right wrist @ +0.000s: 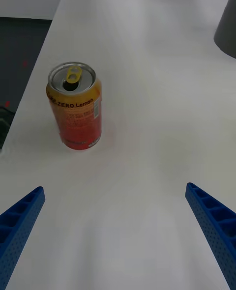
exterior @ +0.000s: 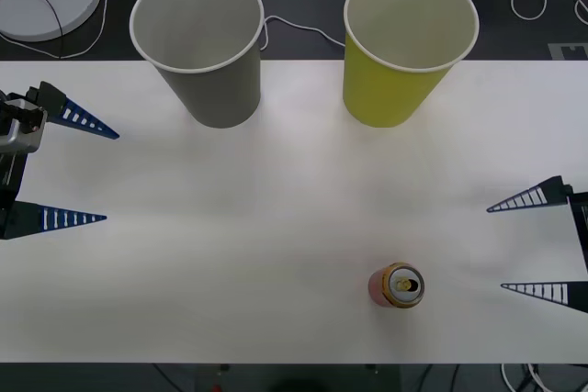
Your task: Put the can into the green bin and the plastic bottle into the gray bin
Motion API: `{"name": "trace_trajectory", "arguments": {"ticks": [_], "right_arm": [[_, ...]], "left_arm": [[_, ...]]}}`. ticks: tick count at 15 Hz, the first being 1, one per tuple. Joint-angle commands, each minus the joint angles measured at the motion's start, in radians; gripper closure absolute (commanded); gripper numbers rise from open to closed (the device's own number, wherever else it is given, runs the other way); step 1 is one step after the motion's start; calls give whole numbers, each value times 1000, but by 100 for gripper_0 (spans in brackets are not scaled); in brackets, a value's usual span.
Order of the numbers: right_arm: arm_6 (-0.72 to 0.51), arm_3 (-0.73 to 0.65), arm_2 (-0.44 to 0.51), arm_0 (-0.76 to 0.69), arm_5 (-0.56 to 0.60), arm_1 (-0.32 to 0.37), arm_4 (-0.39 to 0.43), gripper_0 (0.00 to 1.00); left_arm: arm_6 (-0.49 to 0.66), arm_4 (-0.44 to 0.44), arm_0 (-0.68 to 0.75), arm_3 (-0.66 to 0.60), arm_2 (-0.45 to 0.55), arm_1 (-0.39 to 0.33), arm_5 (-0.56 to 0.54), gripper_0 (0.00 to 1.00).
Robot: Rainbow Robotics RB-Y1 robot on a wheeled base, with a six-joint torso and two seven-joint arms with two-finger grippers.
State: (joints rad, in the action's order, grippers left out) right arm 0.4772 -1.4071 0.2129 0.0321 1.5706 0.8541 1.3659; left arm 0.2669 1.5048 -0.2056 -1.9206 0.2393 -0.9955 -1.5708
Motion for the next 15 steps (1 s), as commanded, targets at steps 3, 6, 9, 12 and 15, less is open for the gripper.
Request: {"name": "trace_trajectory", "arguments": {"ticks": [3,6,9,12,15], "right_arm": [[92,114,-78,5,0,0,-50,0],[123,198,-168,11,0,0,-129,0],[156,251,-216,11,0,-13,-189,0],[184,301,-218,12,0,-61,-211,0],[212,344,-218,12,0,-99,-223,0]], "left_arm": [[0,0,0,0,0,0,0,0],[0,0,0,0,0,0,0,0],[0,0,0,0,0,0,0,0],[0,0,0,0,0,0,0,0],[0,0,0,0,0,0,0,0]]}}
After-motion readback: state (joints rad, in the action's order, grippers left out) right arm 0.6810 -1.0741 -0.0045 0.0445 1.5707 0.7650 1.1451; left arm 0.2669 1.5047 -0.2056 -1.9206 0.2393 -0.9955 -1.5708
